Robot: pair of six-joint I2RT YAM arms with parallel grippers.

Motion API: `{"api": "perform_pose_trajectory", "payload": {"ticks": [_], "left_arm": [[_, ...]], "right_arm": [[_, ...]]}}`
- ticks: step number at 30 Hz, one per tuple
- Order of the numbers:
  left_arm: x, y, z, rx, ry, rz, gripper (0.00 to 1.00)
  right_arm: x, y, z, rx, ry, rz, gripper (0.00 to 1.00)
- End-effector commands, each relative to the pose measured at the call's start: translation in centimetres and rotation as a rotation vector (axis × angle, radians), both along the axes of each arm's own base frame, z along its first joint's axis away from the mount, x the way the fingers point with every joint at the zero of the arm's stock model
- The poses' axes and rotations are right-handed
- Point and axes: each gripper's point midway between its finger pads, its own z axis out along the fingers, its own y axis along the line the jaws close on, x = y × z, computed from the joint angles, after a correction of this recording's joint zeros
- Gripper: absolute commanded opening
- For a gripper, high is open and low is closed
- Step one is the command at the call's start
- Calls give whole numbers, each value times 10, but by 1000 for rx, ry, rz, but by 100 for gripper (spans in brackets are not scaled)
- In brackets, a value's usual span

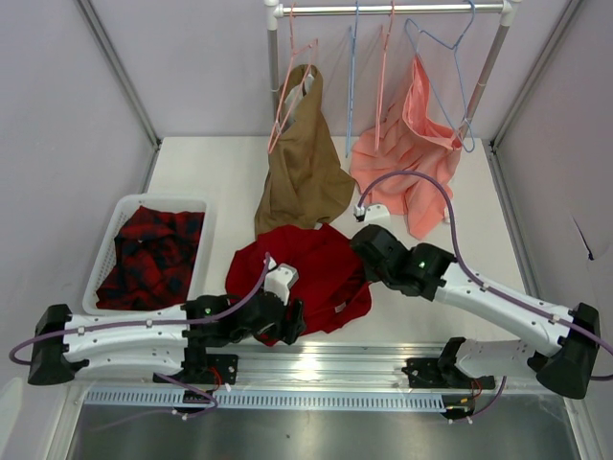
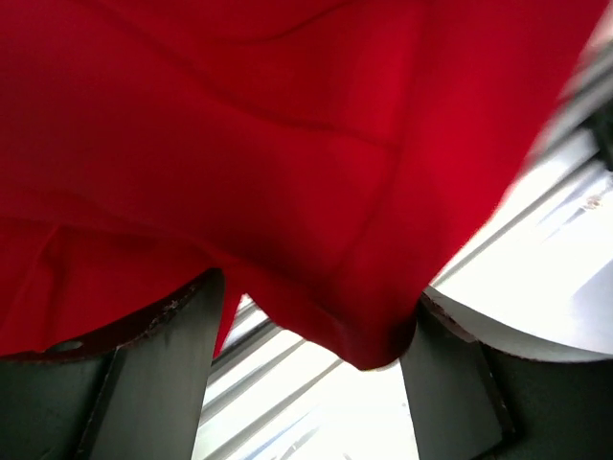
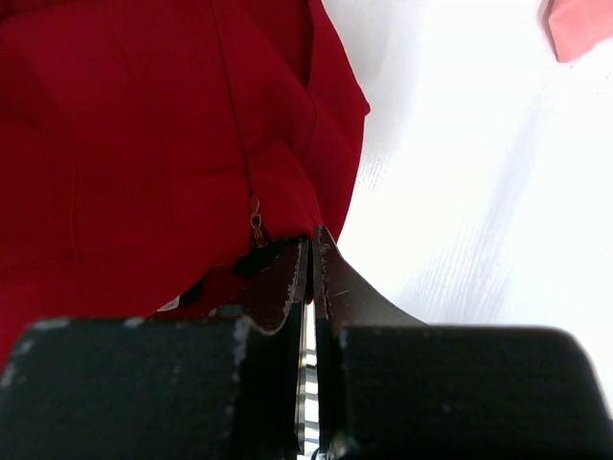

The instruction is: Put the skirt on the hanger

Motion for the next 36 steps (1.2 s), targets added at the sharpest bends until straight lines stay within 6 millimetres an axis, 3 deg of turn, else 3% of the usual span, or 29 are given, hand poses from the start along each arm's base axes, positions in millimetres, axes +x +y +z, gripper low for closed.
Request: {"api": "perform_pose_trajectory", "payload": {"ticks": [1, 9, 12, 16, 19, 21, 27, 28, 30, 32, 34, 35, 36], "left_arm": [[10, 0, -7, -13, -38, 126, 74], [22, 6, -30, 23, -80, 250, 72], [27, 7, -37, 27, -94, 293, 67], [33, 3, -33, 35, -121, 310, 50], [39, 11, -32, 80, -153, 336, 37], [43, 7, -18, 61, -178, 342, 22], [43, -19, 62, -121, -227, 235, 0], [38, -28, 72, -143, -229, 164, 0], [35, -44, 114, -226, -248, 94, 0], [24, -67, 144, -310, -224, -3, 0], [19, -81, 184, -384, -234, -53, 0], [17, -87, 187, -385, -224, -77, 0], [17, -89, 200, -417, -225, -78, 0]], "right_arm": [[2, -7, 28, 51, -44, -38, 0], [-13, -7, 31, 102, -21, -14, 0], [-18, -13, 36, 132, -24, -16, 0], [-21, -24, 51, 168, -43, -27, 0], [-21, -30, 64, 212, -63, -29, 0], [-22, -32, 67, 231, -62, -22, 0], [-16, -43, 88, 282, -106, -8, 0], [-9, -51, 99, 300, -130, -35, 0], [-4, -52, 116, 336, -149, 3, 0], [12, -64, 144, 391, -196, -26, 0], [13, -56, 168, 488, -203, 59, 0], [28, -69, 186, 530, -253, 21, 0], [21, -56, 197, 611, -229, 123, 0]]}}
